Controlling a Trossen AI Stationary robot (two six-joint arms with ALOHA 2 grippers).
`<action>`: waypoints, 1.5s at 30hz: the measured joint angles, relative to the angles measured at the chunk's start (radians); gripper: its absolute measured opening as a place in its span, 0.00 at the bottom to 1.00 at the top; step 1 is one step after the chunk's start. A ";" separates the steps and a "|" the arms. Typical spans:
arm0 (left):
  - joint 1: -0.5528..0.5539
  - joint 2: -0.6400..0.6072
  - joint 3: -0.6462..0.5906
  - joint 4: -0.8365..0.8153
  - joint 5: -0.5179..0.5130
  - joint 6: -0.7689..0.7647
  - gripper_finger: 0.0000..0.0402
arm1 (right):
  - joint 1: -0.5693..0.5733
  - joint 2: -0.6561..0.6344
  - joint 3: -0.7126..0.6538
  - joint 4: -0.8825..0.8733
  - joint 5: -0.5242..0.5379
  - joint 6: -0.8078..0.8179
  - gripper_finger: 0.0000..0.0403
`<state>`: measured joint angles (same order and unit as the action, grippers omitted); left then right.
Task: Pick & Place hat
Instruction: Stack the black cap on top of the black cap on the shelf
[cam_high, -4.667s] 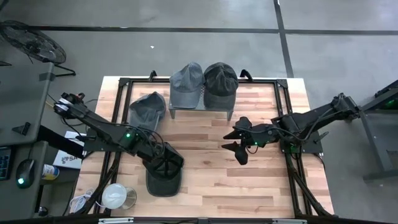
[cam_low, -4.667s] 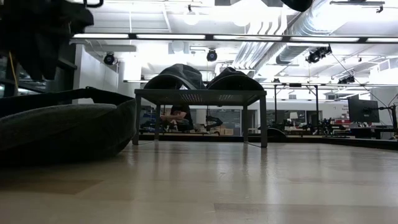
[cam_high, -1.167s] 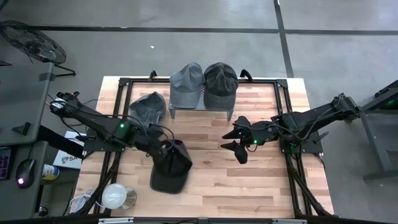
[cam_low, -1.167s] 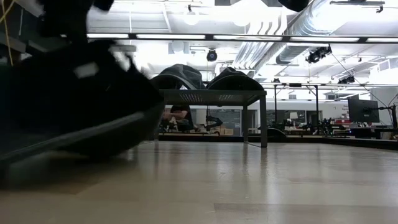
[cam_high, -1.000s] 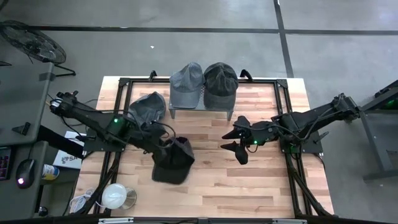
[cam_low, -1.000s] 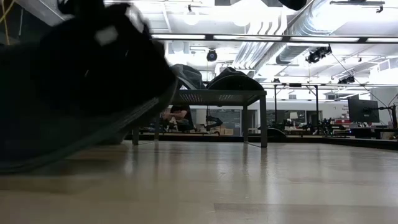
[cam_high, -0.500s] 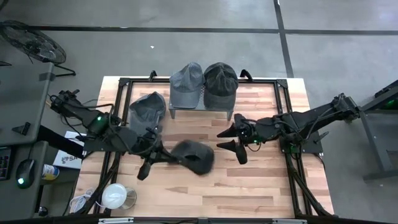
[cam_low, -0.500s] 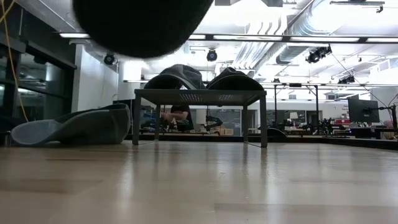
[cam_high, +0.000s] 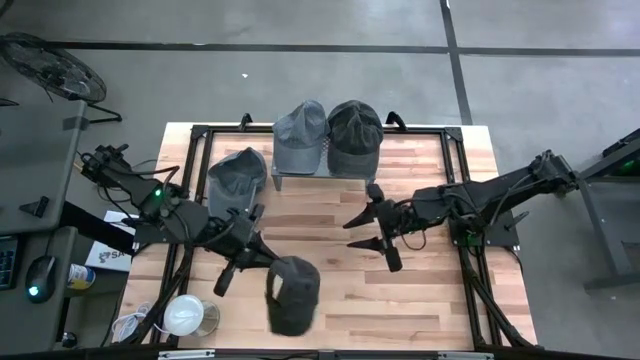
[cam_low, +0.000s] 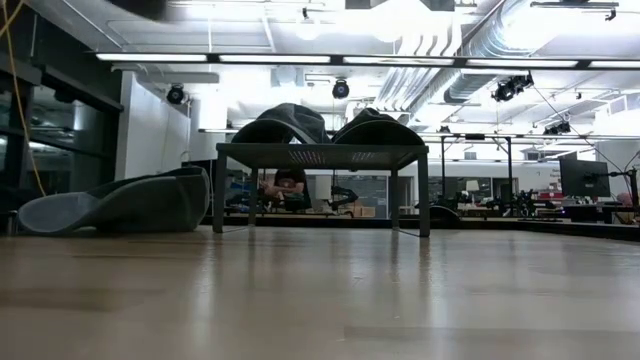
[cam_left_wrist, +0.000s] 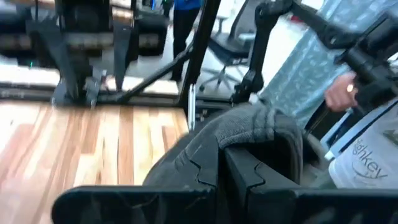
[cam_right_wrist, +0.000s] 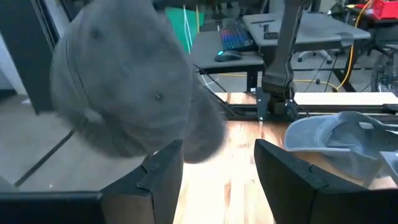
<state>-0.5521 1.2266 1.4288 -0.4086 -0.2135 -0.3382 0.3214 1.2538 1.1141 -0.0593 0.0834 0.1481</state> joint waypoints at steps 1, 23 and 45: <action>0.000 0.000 0.000 0.013 -0.001 0.015 0.00 | 0.000 0.012 0.000 0.017 -0.007 -0.016 0.47; 0.002 0.000 0.000 0.087 -0.120 0.079 0.00 | 0.157 0.076 0.000 0.263 0.164 -0.310 0.47; 0.004 0.050 0.000 0.281 -0.408 0.293 0.00 | 0.187 0.115 0.000 0.395 0.300 0.258 0.47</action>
<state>-0.5478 1.2762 1.4284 -0.1277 -0.6218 -0.0449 0.5087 1.3689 1.1145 0.3357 0.3832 0.4058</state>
